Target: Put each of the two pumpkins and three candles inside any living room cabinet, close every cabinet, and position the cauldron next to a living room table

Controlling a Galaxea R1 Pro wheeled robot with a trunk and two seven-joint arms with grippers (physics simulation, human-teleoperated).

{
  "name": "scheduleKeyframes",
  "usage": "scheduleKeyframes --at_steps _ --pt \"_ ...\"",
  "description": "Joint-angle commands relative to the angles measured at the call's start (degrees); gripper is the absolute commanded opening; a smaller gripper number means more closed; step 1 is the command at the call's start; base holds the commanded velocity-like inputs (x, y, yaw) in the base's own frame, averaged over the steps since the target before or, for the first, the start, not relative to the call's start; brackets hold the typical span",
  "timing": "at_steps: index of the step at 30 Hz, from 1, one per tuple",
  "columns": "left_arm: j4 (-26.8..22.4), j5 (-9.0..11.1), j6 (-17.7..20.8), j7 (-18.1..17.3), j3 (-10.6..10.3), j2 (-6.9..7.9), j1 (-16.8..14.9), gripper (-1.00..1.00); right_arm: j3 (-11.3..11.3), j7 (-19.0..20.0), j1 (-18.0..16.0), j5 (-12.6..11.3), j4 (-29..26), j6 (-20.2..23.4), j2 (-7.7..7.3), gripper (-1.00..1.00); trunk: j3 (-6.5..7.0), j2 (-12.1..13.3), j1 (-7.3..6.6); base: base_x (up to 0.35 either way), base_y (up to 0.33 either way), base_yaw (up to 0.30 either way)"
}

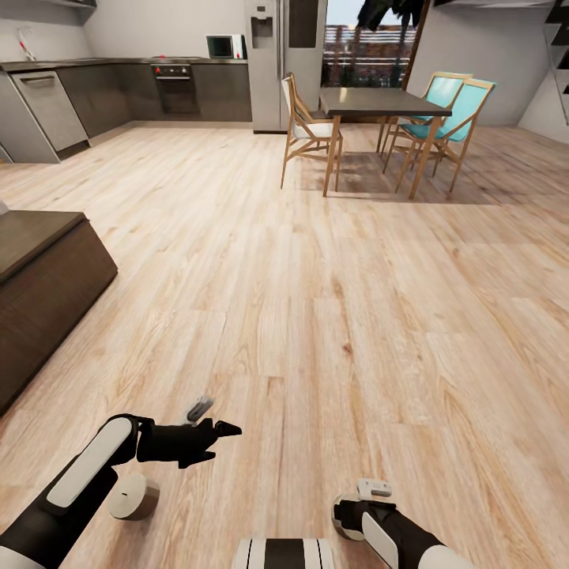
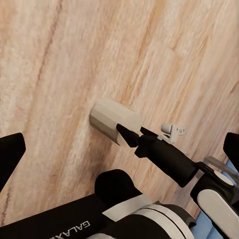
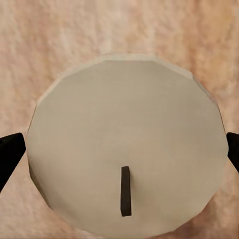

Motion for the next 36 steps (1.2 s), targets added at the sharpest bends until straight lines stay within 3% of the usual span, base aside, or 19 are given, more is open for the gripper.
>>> scheduleKeyframes --at_steps 1,15,20,23,24,27,29,31,36 --pt "0.0 0.6 0.0 0.6 -0.1 0.04 0.0 1.0 0.5 -0.5 0.0 -0.6 -0.1 0.2 -0.04 -1.0 -0.04 0.0 -0.01 0.0 0.0 0.0" --pt "0.3 0.4 -0.2 0.9 0.0 -0.08 0.0 1.0 0.5 -0.5 0.0 -0.6 -0.3 0.5 0.0 -1.0 3.06 0.2 -0.37 0.0 0.0 0.0" --pt "0.7 -1.3 -0.3 1.3 0.3 0.07 -0.1 1.0 0.4 -1.1 -0.1 -0.5 -1.1 1.4 0.15 -1.0 4.17 0.2 -0.5 0.0 0.0 0.0" --pt "1.4 -4.6 -0.4 1.4 0.6 0.07 -0.2 1.0 0.4 -2.0 -1.4 -0.5 -1.5 4.0 0.26 -1.0 4.83 0.3 -0.58 0.0 0.0 0.0" --pt "1.7 -7.7 -0.5 1.4 0.8 0.06 -0.4 1.0 0.4 -2.7 -3.1 -0.5 -1.8 6.2 0.32 -1.0 5.05 0.3 -0.6 0.0 0.0 0.0" --pt "2.0 -13.0 -0.5 1.5 1.5 0.05 -0.6 1.0 0.3 -5.4 -7.1 -0.6 -2.6 10.3 0.69 -1.0 5.72 0.3 -0.68 0.0 0.0 0.0" --pt "2.0 -14.6 -0.5 1.6 2.3 0.05 -0.6 1.0 0.2 -7.6 -8.7 -0.8 -3.6 12.7 0.76 -1.0 6.16 0.4 -0.73 0.0 0.0 0.0" --pt "2.1 -17.8 -0.6 1.7 3.0 0.04 -0.7 1.0 0.0 -10.4 -10.0 -1.1 -6.4 15.7 0.83 -1.0 6.6 0.4 -0.78 0.0 0.0 0.0" --pt "2.1 -23.0 -0.6 1.7 5.1 -0.12 -0.7 1.0 -0.2 -11.9 -10.5 -1.4 -10.6 18.3 0.88 -1.0 7.71 0.5 -0.91 0.0 0.0 0.0"
